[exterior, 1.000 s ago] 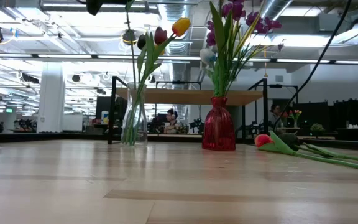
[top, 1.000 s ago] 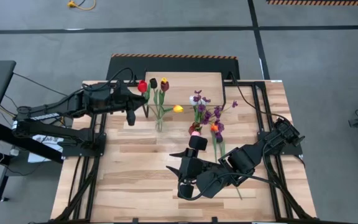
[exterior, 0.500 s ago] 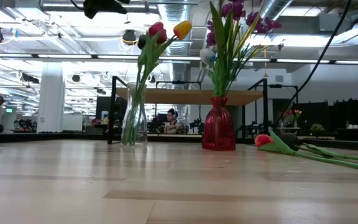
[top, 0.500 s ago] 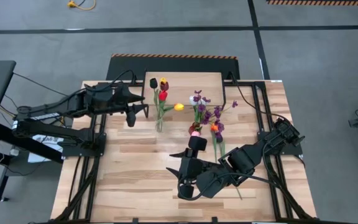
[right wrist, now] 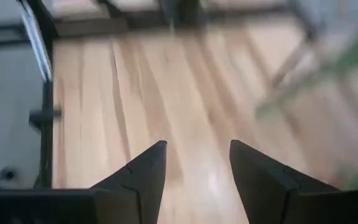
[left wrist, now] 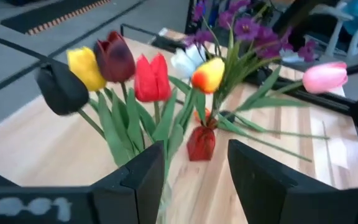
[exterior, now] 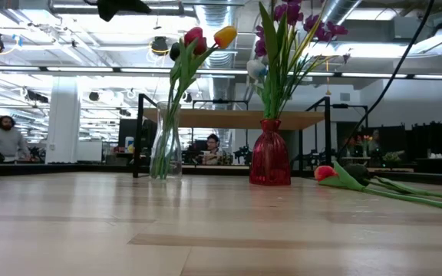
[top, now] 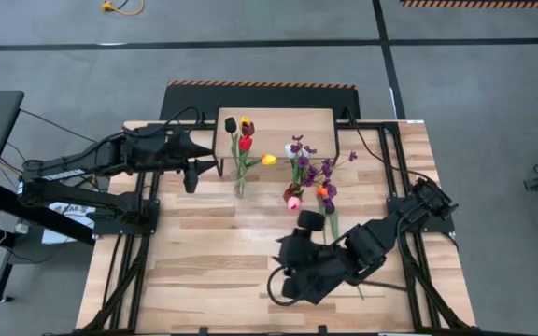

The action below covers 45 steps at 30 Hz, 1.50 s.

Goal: Pick and place flowers into a vace then onto a shelf
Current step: Put the black flower into the transparent vase

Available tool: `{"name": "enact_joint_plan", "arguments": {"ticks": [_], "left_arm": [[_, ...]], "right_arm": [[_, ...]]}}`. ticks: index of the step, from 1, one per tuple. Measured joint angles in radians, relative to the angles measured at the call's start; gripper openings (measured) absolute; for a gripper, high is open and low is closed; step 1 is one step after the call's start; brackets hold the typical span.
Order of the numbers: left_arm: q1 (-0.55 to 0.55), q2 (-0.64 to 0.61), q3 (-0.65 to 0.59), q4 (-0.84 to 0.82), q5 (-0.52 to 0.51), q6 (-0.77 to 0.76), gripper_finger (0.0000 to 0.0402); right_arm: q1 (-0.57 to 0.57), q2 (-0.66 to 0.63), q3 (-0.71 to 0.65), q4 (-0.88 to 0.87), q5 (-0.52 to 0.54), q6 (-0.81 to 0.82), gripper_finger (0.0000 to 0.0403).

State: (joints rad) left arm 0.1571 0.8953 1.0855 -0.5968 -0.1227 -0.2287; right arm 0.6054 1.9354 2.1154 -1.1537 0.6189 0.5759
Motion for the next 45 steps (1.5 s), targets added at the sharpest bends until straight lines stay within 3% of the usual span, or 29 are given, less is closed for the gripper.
{"name": "enact_joint_plan", "arguments": {"ticks": [4,9,22,30,37,45], "left_arm": [[-0.005,0.001,0.0,-0.024,0.01,0.0,0.0165],[-0.014,0.01,-0.001,-0.029,0.011,0.0,0.0165],[-0.017,0.015,-0.001,-0.026,0.011,0.0,0.0165],[-0.017,0.015,-0.001,-0.026,0.011,0.0,0.0165],[-0.018,0.015,-0.001,-0.026,0.011,0.0,0.0165],[-0.017,0.015,-0.001,-0.026,0.011,0.0,0.0165]], "right_arm": [[0.022,0.0,-0.028,-0.204,-0.083,0.306,0.0166],[0.073,0.0,-0.121,-0.352,-0.097,0.593,0.0163],[0.125,0.0,-0.54,-0.341,-0.148,1.074,0.0159],[0.08,0.0,-0.746,-0.21,-0.173,1.113,0.0159],[0.007,0.0,-0.88,-0.089,-0.184,1.024,0.0159],[-0.074,-0.002,-1.019,0.059,-0.282,0.897,0.0159]]}}
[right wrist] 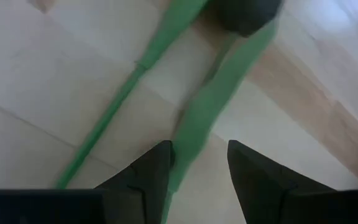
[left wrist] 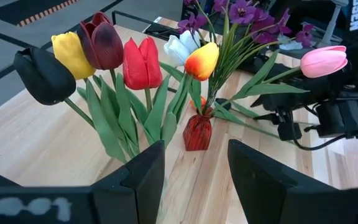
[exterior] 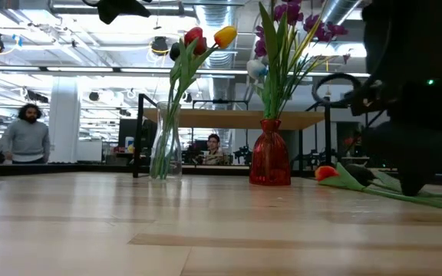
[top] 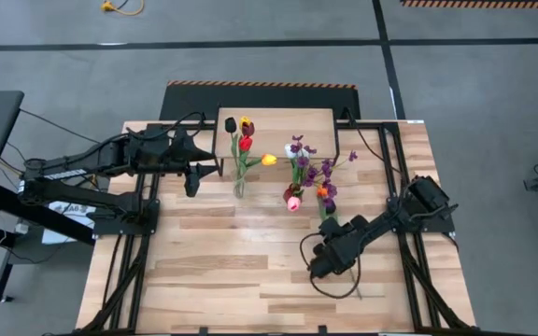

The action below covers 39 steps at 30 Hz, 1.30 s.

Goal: Pick and place flowers into a vace then onto a shelf
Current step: Put the black flower into the transparent vase

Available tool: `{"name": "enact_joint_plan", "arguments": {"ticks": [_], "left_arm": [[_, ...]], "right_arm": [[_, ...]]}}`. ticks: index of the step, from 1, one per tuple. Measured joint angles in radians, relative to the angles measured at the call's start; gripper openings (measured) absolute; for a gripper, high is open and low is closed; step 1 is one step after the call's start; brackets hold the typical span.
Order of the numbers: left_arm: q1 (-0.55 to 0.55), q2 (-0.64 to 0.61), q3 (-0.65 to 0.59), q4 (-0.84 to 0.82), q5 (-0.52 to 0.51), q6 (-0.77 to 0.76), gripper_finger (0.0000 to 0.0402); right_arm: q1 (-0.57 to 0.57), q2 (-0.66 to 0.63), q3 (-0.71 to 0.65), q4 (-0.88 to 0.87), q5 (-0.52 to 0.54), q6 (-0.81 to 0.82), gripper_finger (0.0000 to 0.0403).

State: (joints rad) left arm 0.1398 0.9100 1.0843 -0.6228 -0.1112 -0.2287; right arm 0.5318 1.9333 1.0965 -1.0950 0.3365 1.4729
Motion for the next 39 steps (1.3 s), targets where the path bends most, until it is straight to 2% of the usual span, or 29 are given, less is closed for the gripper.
{"name": "enact_joint_plan", "arguments": {"ticks": [4,7,13,18,23,26,31,39], "left_arm": [[0.0,0.0,0.0,0.0,0.0,0.0,0.0165],[0.0,0.007,0.0,0.002,0.0,0.0,0.0165],[0.0,0.028,0.0,-0.002,0.0,0.0,0.0165],[0.0,0.055,0.0,-0.002,0.0,0.0,0.0165],[0.0,0.059,0.0,-0.01,0.0,0.011,0.0165],[0.0,0.059,0.0,-0.01,0.0,0.016,0.0165],[0.0,0.058,0.0,-0.01,0.0,0.019,0.0165],[0.0,0.059,0.0,-0.007,0.0,0.022,0.0165]], "right_arm": [[-0.022,-0.012,-0.051,0.071,-0.021,-0.064,0.0155],[-0.022,-0.013,-0.061,0.083,-0.032,-0.054,0.0133],[-0.002,-0.009,-0.048,0.104,-0.086,-0.066,0.0017],[0.026,0.006,0.005,0.019,-0.108,0.0,0.0006],[0.062,0.009,0.078,-0.12,-0.254,0.02,0.0002],[0.081,0.008,0.102,-0.188,-0.249,0.032,0.0001],[0.134,0.007,0.168,-0.189,-0.241,0.025,0.0001],[0.179,0.006,0.334,-0.163,-0.149,-0.086,0.0]]}}
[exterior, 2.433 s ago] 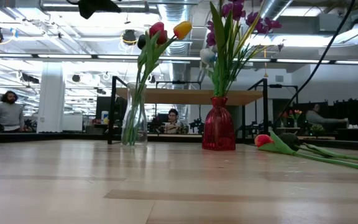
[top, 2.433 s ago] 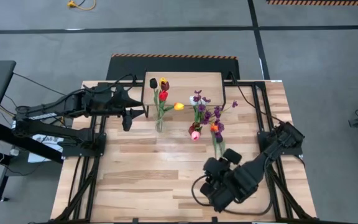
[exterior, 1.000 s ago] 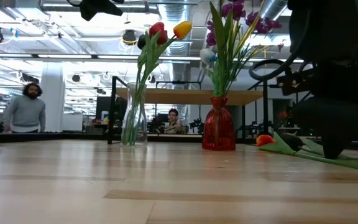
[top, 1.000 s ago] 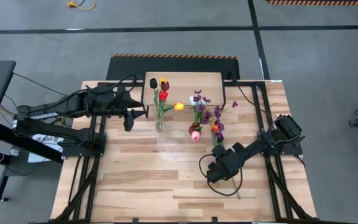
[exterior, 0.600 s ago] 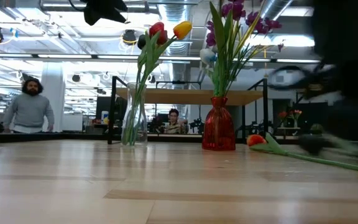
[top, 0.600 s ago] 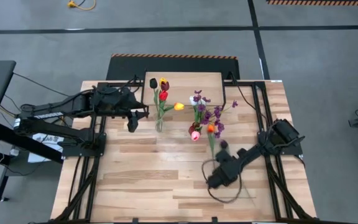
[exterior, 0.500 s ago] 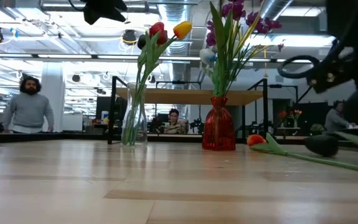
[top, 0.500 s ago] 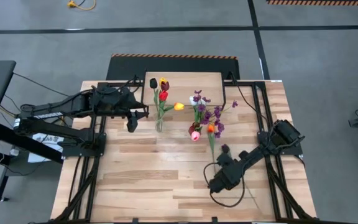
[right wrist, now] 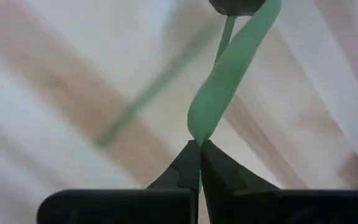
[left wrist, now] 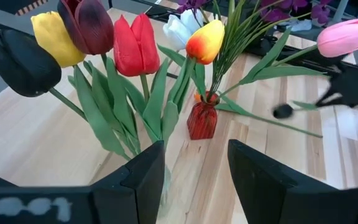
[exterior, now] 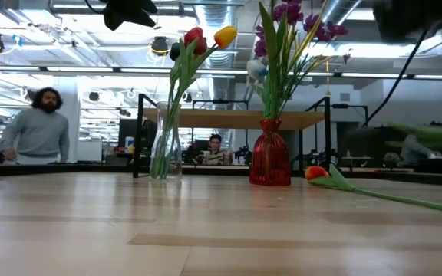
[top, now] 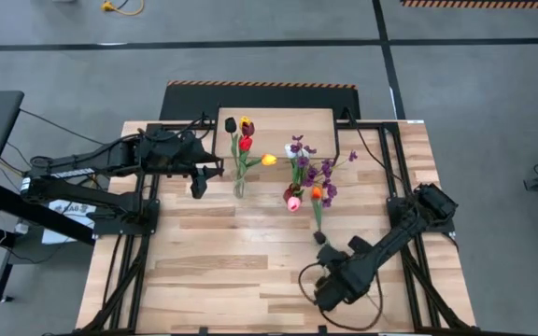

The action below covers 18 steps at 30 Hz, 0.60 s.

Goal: Pick and place flowers into a vace then onto a shelf
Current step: Put the black flower into the transparent vase

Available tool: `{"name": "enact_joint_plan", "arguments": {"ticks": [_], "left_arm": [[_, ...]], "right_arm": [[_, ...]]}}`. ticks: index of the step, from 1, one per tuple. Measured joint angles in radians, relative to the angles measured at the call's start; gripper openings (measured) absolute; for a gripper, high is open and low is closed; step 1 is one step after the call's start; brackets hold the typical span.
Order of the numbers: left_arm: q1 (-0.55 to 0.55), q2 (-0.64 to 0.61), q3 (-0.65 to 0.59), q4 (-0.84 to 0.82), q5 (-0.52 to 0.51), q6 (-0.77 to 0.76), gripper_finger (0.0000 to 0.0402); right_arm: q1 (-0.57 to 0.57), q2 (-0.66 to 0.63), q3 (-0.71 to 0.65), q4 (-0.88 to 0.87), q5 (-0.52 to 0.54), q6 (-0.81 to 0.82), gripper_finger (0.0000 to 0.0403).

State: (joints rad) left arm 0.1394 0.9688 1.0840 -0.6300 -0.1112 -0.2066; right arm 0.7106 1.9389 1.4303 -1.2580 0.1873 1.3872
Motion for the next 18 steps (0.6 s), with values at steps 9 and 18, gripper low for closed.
{"name": "enact_joint_plan", "arguments": {"ticks": [9,18], "left_arm": [[0.0,0.0,0.0,0.011,0.027,0.006,0.0165],[-0.05,0.0,0.0,0.171,0.353,0.114,0.0165]], "right_arm": [[-0.026,-0.002,0.163,0.251,0.259,-0.436,0.0],[-0.138,-0.002,0.217,0.659,0.311,-0.988,0.0]]}}
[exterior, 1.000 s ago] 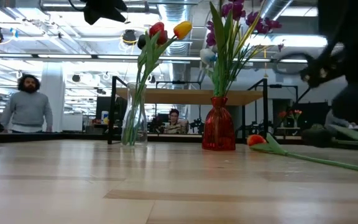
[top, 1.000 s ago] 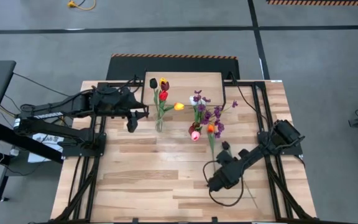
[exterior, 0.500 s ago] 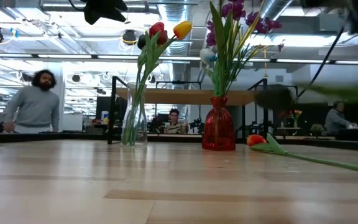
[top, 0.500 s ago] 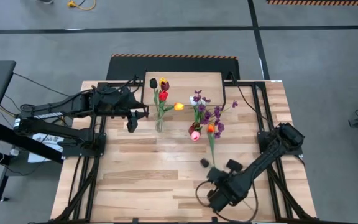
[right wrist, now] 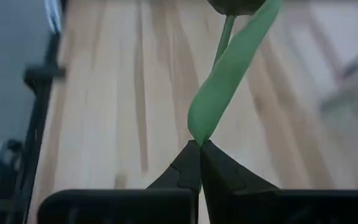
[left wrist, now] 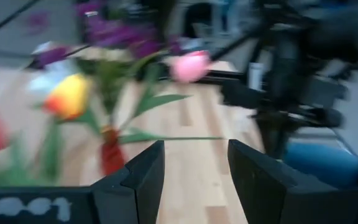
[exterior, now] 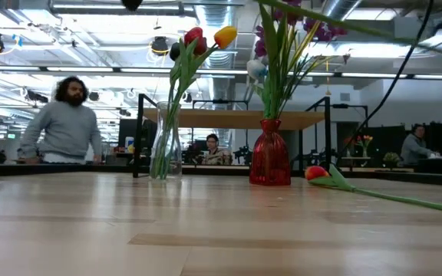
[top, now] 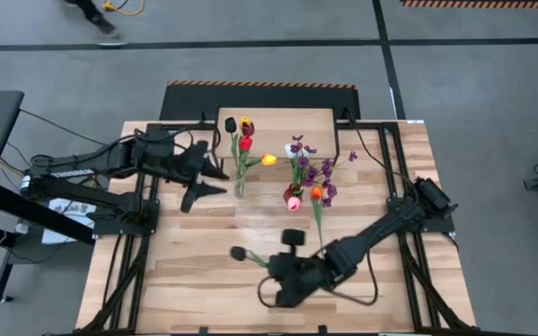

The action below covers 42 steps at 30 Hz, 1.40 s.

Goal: Pick and place flowers into a vace then onto a shelf
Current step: Put the black flower into the transparent vase

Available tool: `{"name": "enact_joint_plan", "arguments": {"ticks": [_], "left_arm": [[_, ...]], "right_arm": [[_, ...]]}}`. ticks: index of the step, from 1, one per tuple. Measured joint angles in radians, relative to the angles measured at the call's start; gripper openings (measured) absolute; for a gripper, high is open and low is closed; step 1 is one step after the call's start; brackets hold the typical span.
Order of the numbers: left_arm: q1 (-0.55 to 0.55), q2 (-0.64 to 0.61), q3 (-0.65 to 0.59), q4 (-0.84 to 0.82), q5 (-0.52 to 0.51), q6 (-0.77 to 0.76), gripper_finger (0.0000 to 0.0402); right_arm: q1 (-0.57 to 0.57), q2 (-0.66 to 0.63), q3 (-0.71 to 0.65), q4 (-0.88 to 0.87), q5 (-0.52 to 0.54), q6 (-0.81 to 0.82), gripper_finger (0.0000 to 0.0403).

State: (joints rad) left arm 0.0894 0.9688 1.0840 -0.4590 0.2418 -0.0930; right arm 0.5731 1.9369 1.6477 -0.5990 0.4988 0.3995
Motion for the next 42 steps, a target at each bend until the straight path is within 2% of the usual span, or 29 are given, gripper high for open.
{"name": "enact_joint_plan", "arguments": {"ticks": [3,9,14,21,28,34,42], "left_arm": [[-0.03,-0.001,0.0,0.008,0.065,0.052,0.0165],[-0.071,-0.001,0.0,0.004,0.068,0.101,0.0165],[-0.097,-0.001,0.0,0.069,0.069,0.101,0.0165],[-0.13,-0.001,0.0,0.195,0.096,0.065,0.0165],[-0.135,-0.001,0.0,0.206,0.122,0.046,0.0165],[-0.135,-0.001,0.0,0.204,0.165,0.032,0.0165],[-0.135,-0.006,0.0,0.221,0.172,0.032,0.0165]], "right_arm": [[-0.025,0.0,0.02,0.12,-0.007,-0.157,0.0],[-0.032,0.0,0.092,0.36,-0.028,-0.473,0.0],[-0.039,-0.001,0.165,0.477,0.036,-0.624,0.0],[-0.092,-0.002,0.245,0.488,0.08,-0.635,0.0],[-0.136,-0.002,0.273,0.488,0.091,-0.608,0.0],[-0.144,-0.002,0.281,0.486,0.164,-0.609,0.0],[-0.144,-0.002,0.281,0.439,0.286,-0.573,0.0]]}}
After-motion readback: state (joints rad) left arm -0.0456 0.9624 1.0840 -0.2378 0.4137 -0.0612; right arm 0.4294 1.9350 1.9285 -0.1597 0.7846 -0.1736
